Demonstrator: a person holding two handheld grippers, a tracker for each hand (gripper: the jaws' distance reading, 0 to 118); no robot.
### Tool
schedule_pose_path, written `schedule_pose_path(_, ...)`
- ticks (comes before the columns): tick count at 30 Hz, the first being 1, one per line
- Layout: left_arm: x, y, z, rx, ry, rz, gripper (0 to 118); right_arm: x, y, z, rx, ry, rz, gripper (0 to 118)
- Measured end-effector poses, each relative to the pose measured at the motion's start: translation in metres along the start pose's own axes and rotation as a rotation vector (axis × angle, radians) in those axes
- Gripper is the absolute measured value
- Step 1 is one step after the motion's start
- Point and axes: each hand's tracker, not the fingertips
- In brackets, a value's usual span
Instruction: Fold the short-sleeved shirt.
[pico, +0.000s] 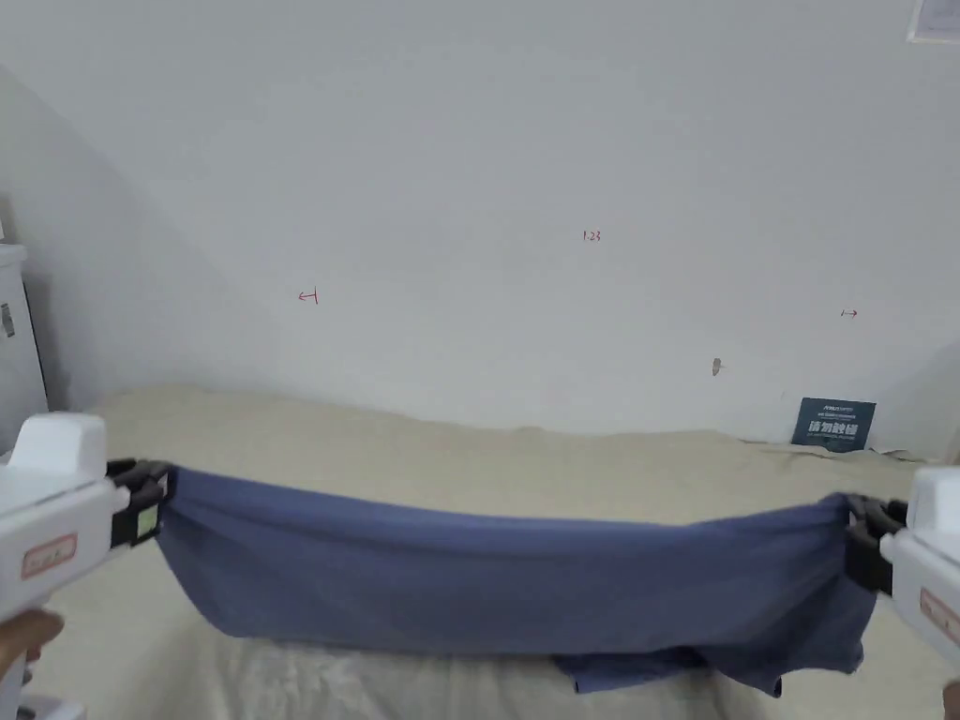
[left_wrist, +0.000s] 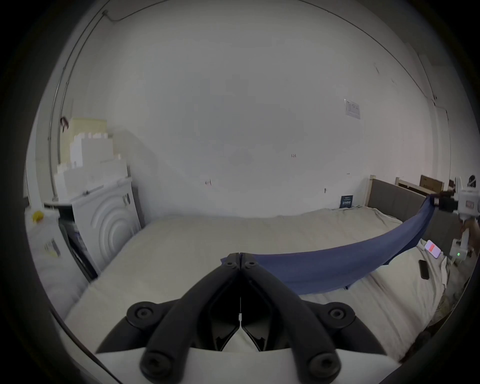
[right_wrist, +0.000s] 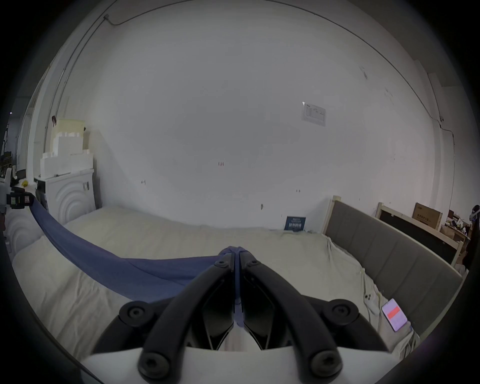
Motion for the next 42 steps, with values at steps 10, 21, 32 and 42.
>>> schedule_pose_path(10, -0.010, -0.152, 0.065, -0.207, 0.016, 0.016, 0, -0.033, -0.141, 0.080, -0.193, 0.013, 0.054, 2)
schedule_pose_path(21, 0.014, -0.258, 0.091, -0.464, 0.038, 0.007, 0, -0.046, -0.263, 0.105, -0.507, -0.029, 0.043, 2)
schedule_pose_path(32, 0.017, -0.296, 0.074, -0.594, 0.052, -0.016, 0, -0.052, -0.303, 0.088, -0.598, -0.045, 0.123, 2)
schedule_pose_path(42, 0.042, -0.255, 0.094, -0.494, 0.069, -0.018, 57, -0.057, -0.271, 0.110, -0.474, -0.062, 0.021, 69)
